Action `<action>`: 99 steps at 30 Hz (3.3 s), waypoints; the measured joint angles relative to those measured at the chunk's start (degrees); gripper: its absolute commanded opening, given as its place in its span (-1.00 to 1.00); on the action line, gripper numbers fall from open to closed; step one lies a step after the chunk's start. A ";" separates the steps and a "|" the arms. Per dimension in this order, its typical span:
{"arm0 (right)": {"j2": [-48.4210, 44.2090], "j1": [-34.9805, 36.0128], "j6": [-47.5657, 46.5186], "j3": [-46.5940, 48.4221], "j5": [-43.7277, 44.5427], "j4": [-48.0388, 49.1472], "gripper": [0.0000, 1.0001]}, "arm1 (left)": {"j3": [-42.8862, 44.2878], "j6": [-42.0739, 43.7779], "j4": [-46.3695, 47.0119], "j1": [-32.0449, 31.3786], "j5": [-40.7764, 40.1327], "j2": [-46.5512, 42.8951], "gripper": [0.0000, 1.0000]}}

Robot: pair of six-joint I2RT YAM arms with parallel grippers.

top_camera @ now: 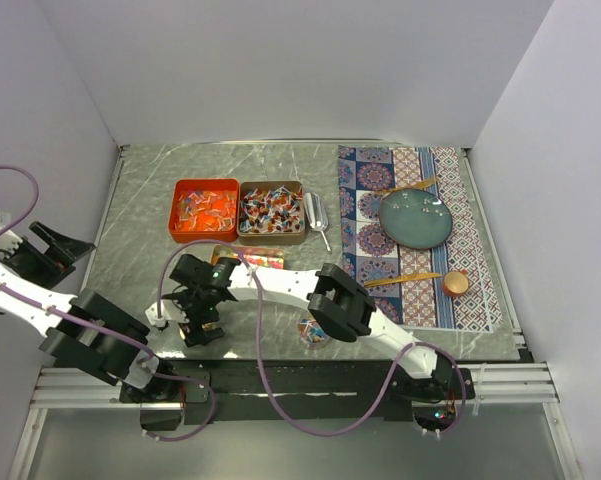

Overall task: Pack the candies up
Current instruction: Pick up the bottle lid at the center of the board, then close the bottle lid on the packing bottle.

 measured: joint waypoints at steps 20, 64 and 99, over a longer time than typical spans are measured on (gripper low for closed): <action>-6.73 -2.21 4.09 -6.97 2.32 -4.70 0.73 | 0.35 4.92 2.69 -17.77 4.13 -8.70 0.94; -62.51 -14.84 -3.30 -66.51 5.25 -2.71 0.71 | -16.96 -26.53 47.98 -63.08 -19.08 -4.83 0.94; -62.97 -14.71 -4.11 -73.96 2.23 6.45 1.00 | -20.33 -26.77 48.89 -63.95 -19.19 -4.85 0.94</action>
